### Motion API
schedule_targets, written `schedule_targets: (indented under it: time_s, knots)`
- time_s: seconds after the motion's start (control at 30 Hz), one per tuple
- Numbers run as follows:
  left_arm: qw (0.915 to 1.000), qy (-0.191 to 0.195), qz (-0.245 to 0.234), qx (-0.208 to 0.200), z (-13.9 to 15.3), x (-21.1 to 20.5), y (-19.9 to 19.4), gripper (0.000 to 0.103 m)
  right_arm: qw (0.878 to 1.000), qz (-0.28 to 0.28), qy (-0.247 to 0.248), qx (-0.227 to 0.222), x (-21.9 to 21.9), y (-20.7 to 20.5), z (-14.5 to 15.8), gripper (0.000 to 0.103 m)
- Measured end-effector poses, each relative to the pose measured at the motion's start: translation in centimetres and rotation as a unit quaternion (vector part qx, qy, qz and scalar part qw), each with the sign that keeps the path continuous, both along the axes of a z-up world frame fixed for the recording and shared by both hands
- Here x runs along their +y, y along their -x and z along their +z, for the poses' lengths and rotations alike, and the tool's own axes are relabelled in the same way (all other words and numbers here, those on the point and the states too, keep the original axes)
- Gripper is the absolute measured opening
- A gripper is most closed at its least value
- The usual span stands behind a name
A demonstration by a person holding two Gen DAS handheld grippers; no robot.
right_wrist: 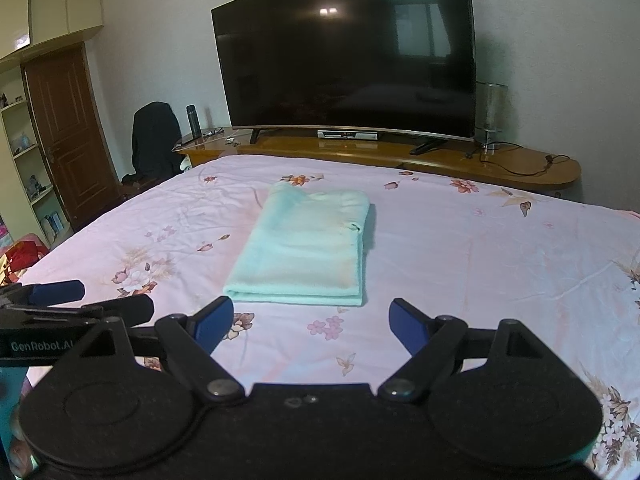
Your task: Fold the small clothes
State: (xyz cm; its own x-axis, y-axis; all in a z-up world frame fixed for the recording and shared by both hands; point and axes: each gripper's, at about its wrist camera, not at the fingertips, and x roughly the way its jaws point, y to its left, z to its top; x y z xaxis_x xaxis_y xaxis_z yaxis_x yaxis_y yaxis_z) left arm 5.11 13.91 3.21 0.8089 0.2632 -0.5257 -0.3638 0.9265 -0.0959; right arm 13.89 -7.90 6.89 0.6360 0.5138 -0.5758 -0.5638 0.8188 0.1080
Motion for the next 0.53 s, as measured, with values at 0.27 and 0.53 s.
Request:
schedule_targets:
  time_s: [0.27, 0.53]
  knots:
    - [1.0000, -0.003, -0.006, -0.005, 0.14, 0.28, 0.14, 0.103, 1.000, 0.002, 0.001, -0.001, 0.12, -0.11, 0.06, 0.085]
    - [0.9999, -0.009, -0.010, -0.007, 0.24, 0.46, -0.16, 0.103, 1.000, 0.002, 0.002, -0.003, 0.14, -0.29, 0.18, 0.085]
